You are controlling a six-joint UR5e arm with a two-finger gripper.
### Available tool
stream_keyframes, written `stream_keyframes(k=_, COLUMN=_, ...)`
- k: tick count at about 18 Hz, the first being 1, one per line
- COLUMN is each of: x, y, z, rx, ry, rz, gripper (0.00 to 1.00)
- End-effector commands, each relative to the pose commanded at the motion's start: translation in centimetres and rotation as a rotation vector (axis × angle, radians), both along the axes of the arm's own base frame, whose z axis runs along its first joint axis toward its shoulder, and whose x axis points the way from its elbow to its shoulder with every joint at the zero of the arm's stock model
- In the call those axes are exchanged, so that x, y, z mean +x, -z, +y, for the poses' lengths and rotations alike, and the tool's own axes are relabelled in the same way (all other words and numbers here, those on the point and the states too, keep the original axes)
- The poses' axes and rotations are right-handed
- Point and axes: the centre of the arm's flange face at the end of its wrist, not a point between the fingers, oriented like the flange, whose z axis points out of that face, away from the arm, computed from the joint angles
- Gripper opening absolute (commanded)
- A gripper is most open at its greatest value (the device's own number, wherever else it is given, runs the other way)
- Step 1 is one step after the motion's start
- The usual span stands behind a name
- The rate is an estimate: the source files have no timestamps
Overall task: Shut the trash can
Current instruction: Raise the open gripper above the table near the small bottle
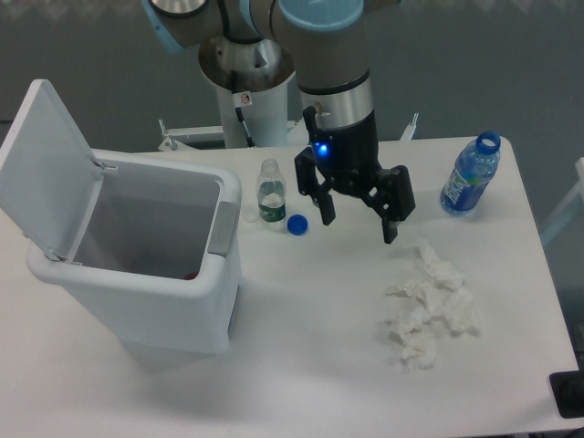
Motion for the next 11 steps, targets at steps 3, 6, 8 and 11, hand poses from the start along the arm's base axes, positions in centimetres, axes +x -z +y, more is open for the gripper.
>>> stream_keyframes(k=3, x=0.12, y=0.07, z=0.18, rx=0.003, ry=0.002, rz=-0.003, gripper=1.0)
stream_keyframes(k=6, x=0.49, y=1.0, z=0.4, rx=0.026, ry=0.014, rz=-0.024, gripper=1.0)
stream_keyframes(k=8, x=0.57, y=0.97, z=0.47, rx=0.049, ry=0.02, rz=-0.036, gripper=1.0)
stream_keyframes(k=11, x=0.72, y=0.64, z=0.43, rx=0.068, ry=-0.007, rz=-0.047, gripper=1.0)
